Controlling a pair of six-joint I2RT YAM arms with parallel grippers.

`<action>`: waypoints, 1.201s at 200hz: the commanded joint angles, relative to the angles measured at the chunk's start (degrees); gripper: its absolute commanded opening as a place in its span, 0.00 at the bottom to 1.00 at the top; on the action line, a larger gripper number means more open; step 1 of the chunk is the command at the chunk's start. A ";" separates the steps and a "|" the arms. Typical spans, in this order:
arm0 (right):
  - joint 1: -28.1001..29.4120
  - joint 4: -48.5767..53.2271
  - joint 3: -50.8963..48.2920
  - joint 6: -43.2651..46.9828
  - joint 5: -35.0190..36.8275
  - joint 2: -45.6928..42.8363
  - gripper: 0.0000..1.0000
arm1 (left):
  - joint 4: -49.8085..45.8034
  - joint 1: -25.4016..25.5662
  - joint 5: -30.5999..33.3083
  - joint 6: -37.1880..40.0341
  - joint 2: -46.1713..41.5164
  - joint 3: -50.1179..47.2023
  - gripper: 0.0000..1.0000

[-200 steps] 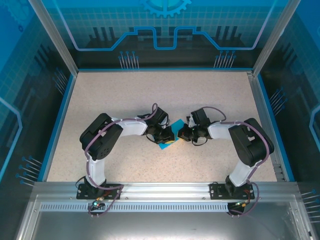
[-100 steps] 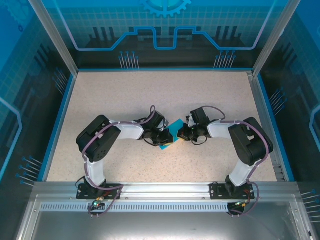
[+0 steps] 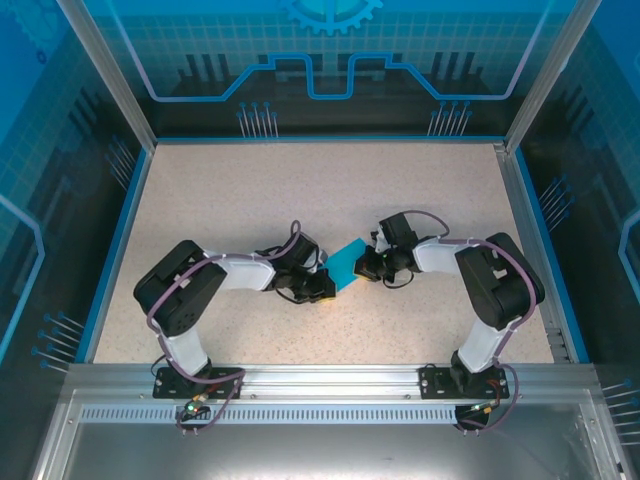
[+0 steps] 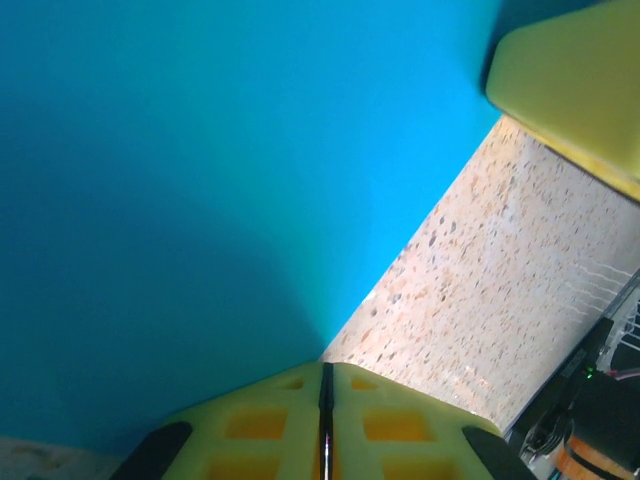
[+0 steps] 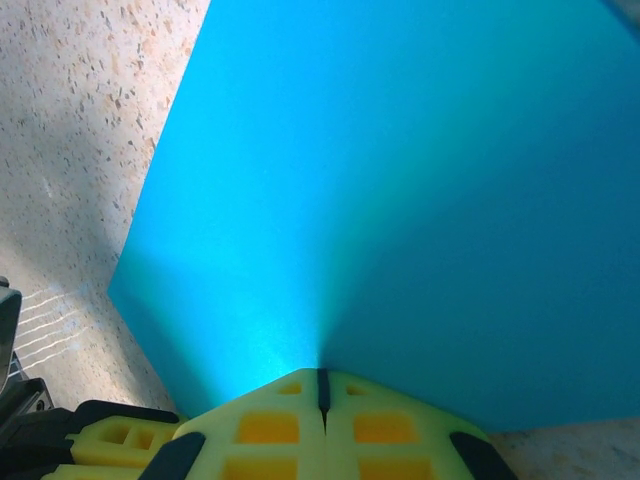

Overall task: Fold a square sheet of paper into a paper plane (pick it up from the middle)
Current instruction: First fold in half a square sheet of paper at the center of the table, then rotate the square sheet of paper at the center of the table.

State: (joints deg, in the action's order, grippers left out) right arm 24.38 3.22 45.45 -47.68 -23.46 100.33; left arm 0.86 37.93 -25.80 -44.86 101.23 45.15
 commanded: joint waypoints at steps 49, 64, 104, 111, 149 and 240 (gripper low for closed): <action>0.39 6.88 1.57 4.46 5.88 -0.31 0.04 | -13.38 -1.80 0.51 0.32 -7.88 -2.77 0.12; 1.17 9.28 4.18 5.83 6.58 -2.56 0.04 | -15.24 -2.36 1.58 0.96 -11.88 -0.49 0.12; 7.12 15.34 11.73 6.86 14.34 -2.46 0.06 | -20.83 -7.18 9.44 1.66 -17.68 1.99 0.22; 8.40 16.00 12.95 6.48 16.04 -1.13 0.06 | -21.49 -8.62 11.07 1.58 -18.06 1.95 0.25; 13.74 20.38 21.54 3.89 22.76 7.75 0.09 | -21.60 -16.36 12.73 -0.81 -18.37 -0.01 0.42; 22.37 26.05 28.17 15.61 18.22 15.99 0.17 | -21.70 -21.22 12.26 0.56 -20.00 -2.26 0.70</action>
State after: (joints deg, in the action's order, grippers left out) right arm 42.81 24.38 75.02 -39.77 -0.47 114.67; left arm -19.25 17.69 -13.91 -44.93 82.85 44.34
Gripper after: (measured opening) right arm 0.171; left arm 0.691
